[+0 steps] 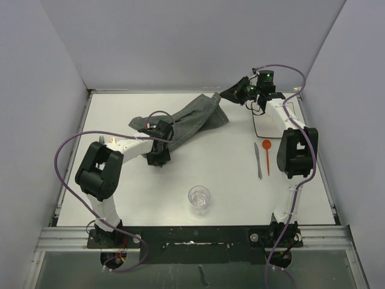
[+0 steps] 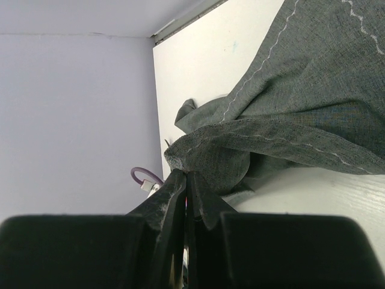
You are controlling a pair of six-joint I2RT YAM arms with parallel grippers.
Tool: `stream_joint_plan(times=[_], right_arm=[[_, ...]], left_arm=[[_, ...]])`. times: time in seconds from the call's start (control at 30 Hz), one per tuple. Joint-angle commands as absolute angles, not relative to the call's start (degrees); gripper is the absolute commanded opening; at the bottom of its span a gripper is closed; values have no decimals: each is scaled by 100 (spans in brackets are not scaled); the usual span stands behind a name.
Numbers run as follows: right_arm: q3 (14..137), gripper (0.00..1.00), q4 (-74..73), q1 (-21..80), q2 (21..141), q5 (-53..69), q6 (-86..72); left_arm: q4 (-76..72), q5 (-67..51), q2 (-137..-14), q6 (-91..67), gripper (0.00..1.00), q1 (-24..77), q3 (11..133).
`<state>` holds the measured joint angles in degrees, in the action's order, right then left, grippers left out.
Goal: Set the dinner table for one person
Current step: Flatten out the napkin at the center of the board.
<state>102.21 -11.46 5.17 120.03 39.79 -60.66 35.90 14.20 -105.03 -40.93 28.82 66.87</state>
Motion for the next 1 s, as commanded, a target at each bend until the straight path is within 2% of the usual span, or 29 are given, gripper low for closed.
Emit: stream_joint_plan(times=[0.0,0.23,0.47,0.77,0.9,0.97], right_arm=[[10545,0,-1063,465,11878,3973,-6018],[10586,0,-1098,439,11909,3973,-6028],[10665,0,-1166,386,11940,3964,-6027],[10808,0,-1316,268,11970,3951,-5999],[11012,0,-1516,95,11944,4004,-5937],[11118,0,-1604,-7,11869,4043,-5894]], left_arm=[[3230,1397,-10538,-4211,44,2900,6595],[3261,1289,-10467,-4210,31,2908,6578],[3381,1283,-10116,-4267,27,2953,6426],[3548,1204,-9918,-4254,12,2962,6329],[3947,1153,-9459,-4188,0,2962,6425],[4321,1173,-9131,-4096,0,2955,6614]])
